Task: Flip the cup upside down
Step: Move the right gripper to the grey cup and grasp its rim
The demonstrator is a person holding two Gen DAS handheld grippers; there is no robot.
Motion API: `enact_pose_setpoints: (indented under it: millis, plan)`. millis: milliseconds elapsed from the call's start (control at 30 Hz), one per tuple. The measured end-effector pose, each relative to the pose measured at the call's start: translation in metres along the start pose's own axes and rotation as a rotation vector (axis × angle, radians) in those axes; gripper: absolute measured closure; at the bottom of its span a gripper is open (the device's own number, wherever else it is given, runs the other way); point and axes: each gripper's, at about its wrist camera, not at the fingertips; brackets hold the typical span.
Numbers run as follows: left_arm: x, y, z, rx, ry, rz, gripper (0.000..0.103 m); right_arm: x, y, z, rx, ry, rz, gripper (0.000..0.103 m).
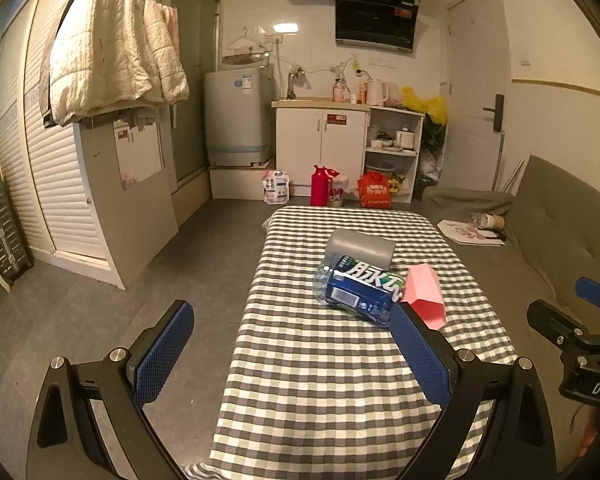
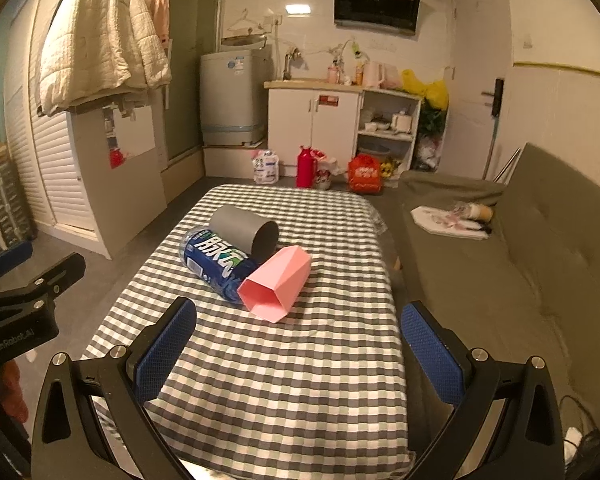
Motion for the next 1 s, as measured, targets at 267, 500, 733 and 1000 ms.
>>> enact_pose_setpoints:
  millis: [267,500,733,1000]
  plan:
    - [0.036,0.015,-0.010,0.056,0.052,-0.029,0.002,0.051,0.048,-0.008,-0.166,0.125,-0.040,0.000]
    - [0.095,0.016,-0.022,0.048,0.133,-0.116,0.002,0.137,0.087,-0.025,-0.319,0.198,-0.162,0.000]
    - [0.123,0.006,-0.027,0.014,0.138,-0.176,0.002,0.221,0.114,-0.029,-0.350,0.253,-0.346,0.005]
    - [0.139,-0.004,-0.024,0.000,0.133,-0.220,0.002,0.281,0.110,-0.037,-0.417,0.250,-0.453,0.011]
Point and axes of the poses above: each gripper's, at about its wrist camera, not at the fingertips, and x roughly the way its jaws point, z to its right, y to its top, and after that the axes turned 7 degrees about y, right-handed
